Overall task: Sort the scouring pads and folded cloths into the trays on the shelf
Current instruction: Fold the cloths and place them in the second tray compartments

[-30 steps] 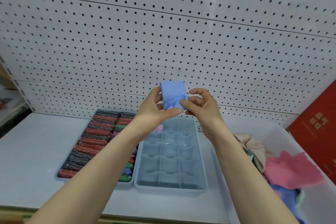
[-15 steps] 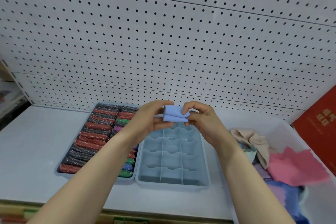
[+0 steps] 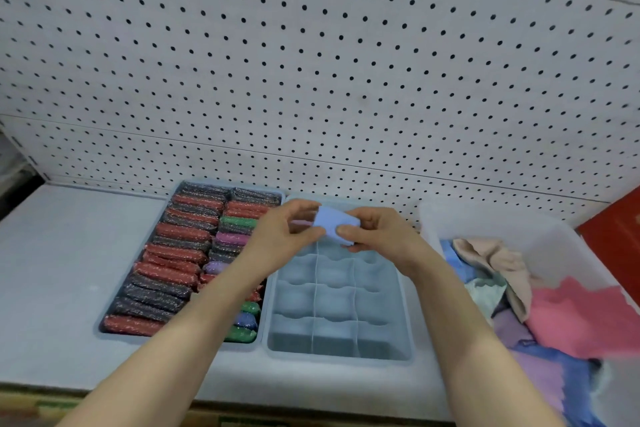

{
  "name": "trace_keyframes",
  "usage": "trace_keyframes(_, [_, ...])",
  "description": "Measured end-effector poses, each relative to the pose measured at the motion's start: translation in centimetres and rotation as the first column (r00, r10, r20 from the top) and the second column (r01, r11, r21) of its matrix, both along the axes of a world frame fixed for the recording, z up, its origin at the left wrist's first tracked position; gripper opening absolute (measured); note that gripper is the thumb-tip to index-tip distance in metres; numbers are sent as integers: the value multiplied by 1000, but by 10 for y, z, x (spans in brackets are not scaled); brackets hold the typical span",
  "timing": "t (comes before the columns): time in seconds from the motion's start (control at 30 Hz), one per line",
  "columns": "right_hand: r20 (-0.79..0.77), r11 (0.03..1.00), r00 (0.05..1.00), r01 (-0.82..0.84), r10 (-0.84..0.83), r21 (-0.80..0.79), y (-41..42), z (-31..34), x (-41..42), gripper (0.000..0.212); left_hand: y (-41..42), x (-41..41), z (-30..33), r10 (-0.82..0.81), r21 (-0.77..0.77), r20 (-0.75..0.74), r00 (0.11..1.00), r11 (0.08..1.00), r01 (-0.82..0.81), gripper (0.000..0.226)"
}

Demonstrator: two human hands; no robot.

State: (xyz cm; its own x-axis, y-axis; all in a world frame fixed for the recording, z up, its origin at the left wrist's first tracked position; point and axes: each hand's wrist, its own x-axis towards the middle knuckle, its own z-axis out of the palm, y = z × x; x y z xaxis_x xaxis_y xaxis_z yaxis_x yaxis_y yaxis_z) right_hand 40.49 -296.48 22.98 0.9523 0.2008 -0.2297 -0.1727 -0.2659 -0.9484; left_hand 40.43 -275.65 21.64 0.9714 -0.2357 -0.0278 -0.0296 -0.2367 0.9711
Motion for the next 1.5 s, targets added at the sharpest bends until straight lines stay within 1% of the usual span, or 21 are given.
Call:
trace_keyframes(0.07, [21,987,988,156,-155,-31,-5,-15,10,20,7,12,-12,19,178,85,996,984,-34,32])
trace_keyframes(0.13, [112,940,967,249,-228,-234,-9,-32,20,19,12,27,-23,12,381,218,976,920,-96,34])
trace_keyframes(0.23, [238,802,960,254,-144,-540,-5,-50,33,21,13,50,-41,-100,580,349,932,804,-130,35])
trace_keyframes(0.37, [370,628,929,292,-7,-722,11,-69,52,22,1,74,-57,-303,746,377,876,660,-93,23])
trace_keyframes(0.43, [390,550,918,292,67,-783,18,-79,58,19,-5,81,-63,-356,788,362,861,610,-79,24])
trace_keyframes(0.47, [392,534,917,296,72,-792,21,-83,59,19,-7,83,-65,-380,803,348,857,592,-63,26])
trace_keyframes(0.53, [391,562,920,306,35,-769,24,-89,61,21,-8,88,-72,-413,817,349,841,574,-57,30])
trace_keyframes(0.63, [247,675,969,184,-3,-714,16,-89,69,22,-7,95,-80,-426,811,378,822,580,-72,33])
trace_keyframes(0.67, [198,666,980,131,25,-734,13,-87,71,20,-8,96,-82,-426,809,387,818,582,-79,33])
trace_keyframes(0.7, [176,613,982,101,64,-784,12,-85,73,18,-8,96,-83,-427,809,396,813,581,-90,32])
trace_keyframes(0.8, [191,315,965,128,179,-940,24,-74,78,15,-9,96,-84,-414,811,405,816,574,-111,31])
trace_keyframes(0.87, [169,226,968,126,183,-966,33,-74,80,13,-9,97,-84,-405,810,410,817,573,-123,30])
trace_keyframes(1.03, [115,283,988,82,103,-956,33,-84,86,18,-9,95,-82,-422,829,379,824,550,-100,33])
trace_keyframes(1.17, [139,399,983,82,117,-913,30,-69,76,21,-6,99,-83,-411,813,375,831,576,-82,26])
trace_keyframes(1.23, [204,498,975,133,90,-857,18,-50,64,26,-7,96,-77,-364,786,375,853,613,-84,21])
trace_keyframes(1.3, [340,601,940,273,-2,-751,-1,-27,47,24,-12,90,-67,-318,752,357,878,655,-68,26])
trace_keyframes(1.33, [428,617,902,370,-59,-695,-14,-16,38,20,-16,85,-61,-308,733,365,878,677,-68,28])
trace_keyframes(1.4, [565,576,806,549,-175,-605,-47,-2,20,13,-27,76,-52,-297,697,399,868,713,-77,29])
trace_keyframes(1.43, [586,540,776,605,-233,-586,-68,2,11,13,-34,71,-49,-296,680,414,861,729,-76,30])
trace_keyframes(1.47, [554,515,783,612,-284,-600,-90,3,2,15,-42,66,-46,-291,661,421,859,747,-71,30])
trace_keyframes(1.5, [447,520,841,541,-307,-661,-113,0,-5,20,-49,60,-44,-278,637,421,863,768,-64,30])
